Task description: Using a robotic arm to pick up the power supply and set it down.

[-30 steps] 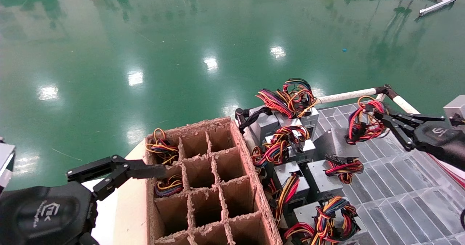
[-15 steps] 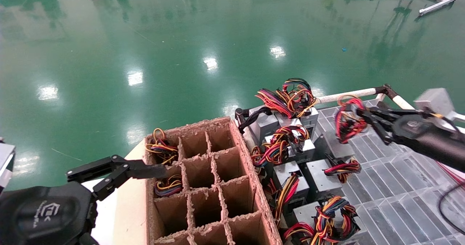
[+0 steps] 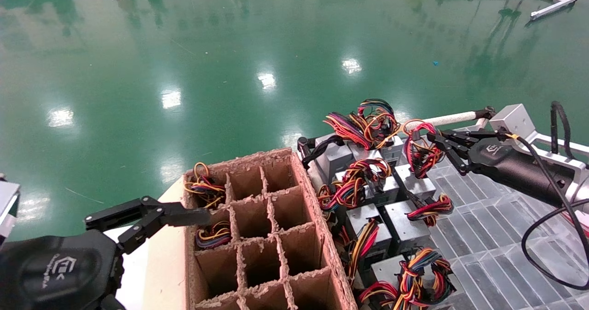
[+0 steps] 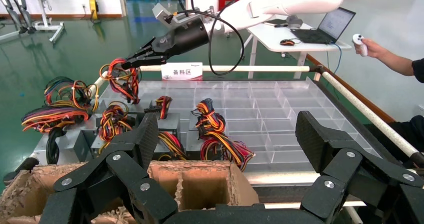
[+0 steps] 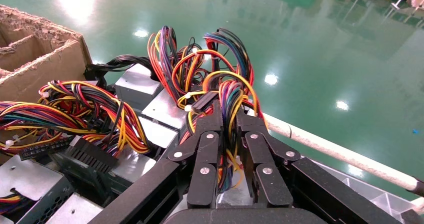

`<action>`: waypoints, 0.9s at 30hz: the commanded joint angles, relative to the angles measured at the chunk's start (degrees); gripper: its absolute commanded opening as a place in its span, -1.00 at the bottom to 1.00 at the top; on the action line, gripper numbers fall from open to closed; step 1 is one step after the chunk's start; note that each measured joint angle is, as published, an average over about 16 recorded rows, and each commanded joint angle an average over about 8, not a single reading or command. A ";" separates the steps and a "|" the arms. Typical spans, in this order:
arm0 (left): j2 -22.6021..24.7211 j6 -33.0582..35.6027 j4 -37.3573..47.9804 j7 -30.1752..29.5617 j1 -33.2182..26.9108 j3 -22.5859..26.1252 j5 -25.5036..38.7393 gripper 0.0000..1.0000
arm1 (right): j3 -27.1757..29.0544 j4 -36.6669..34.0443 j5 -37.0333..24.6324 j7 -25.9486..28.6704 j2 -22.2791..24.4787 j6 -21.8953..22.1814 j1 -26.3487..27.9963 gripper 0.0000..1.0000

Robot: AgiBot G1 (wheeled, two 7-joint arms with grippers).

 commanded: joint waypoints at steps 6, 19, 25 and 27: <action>0.00 0.00 0.00 0.00 0.00 0.00 0.00 1.00 | 0.08 0.05 0.15 0.02 0.25 -0.25 -0.07 1.00; 0.00 0.00 0.01 0.01 -0.01 0.01 0.00 1.00 | 0.58 1.71 0.96 3.45 2.86 -5.15 1.94 1.00; 0.00 -0.02 0.03 0.01 0.00 0.01 0.00 1.00 | 1.25 5.31 1.41 6.72 3.82 -6.90 0.79 1.00; 0.00 -0.02 0.03 0.01 0.00 0.01 0.00 1.00 | 1.72 7.49 1.69 7.94 4.19 -7.30 -0.23 1.00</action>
